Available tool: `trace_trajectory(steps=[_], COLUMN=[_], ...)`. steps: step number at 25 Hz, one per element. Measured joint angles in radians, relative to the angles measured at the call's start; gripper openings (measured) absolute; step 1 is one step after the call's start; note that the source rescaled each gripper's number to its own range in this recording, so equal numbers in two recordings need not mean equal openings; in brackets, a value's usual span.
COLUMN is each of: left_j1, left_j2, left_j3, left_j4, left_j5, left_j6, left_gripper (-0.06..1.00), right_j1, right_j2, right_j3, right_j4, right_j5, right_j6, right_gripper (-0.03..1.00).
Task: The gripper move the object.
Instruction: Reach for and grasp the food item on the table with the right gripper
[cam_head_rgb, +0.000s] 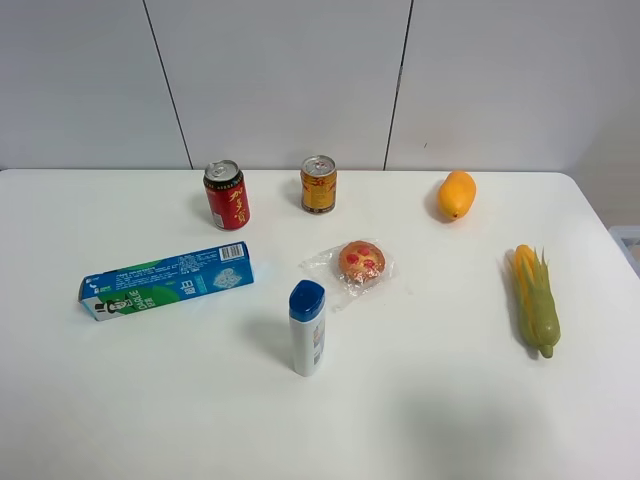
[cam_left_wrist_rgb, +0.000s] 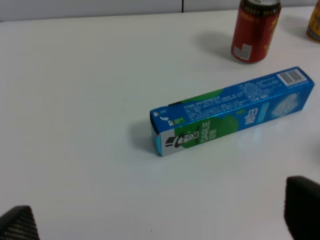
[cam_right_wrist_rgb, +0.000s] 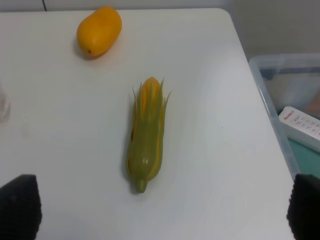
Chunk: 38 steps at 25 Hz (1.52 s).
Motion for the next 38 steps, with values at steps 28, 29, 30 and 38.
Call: trace_trajectory(steps=[28,29,30,38], left_j1=[0.000,0.000,0.000,0.000], left_j2=[0.000,0.000,0.000,0.000], left_j3=[0.000,0.000,0.000,0.000], left_j4=[0.000,0.000,0.000,0.000], left_j5=[0.000,0.000,0.000,0.000], left_j6=[0.000,0.000,0.000,0.000], left_gripper=[1.00,1.00,1.00,1.00], right_j1=[0.007,0.021,0.040,0.331], right_j2=[1.337,1.356,1.375,1.490], right_j3=[-0.840,-0.855,-0.866,-0.894], right_j4=[0.309,0.311,0.311,0.222], right_j5=[0.049,0.049,0.049,-0.020], right_j6=[-0.365,-0.372,-0.375,-0.304], right_gripper=[1.00,1.00,1.00,1.00])
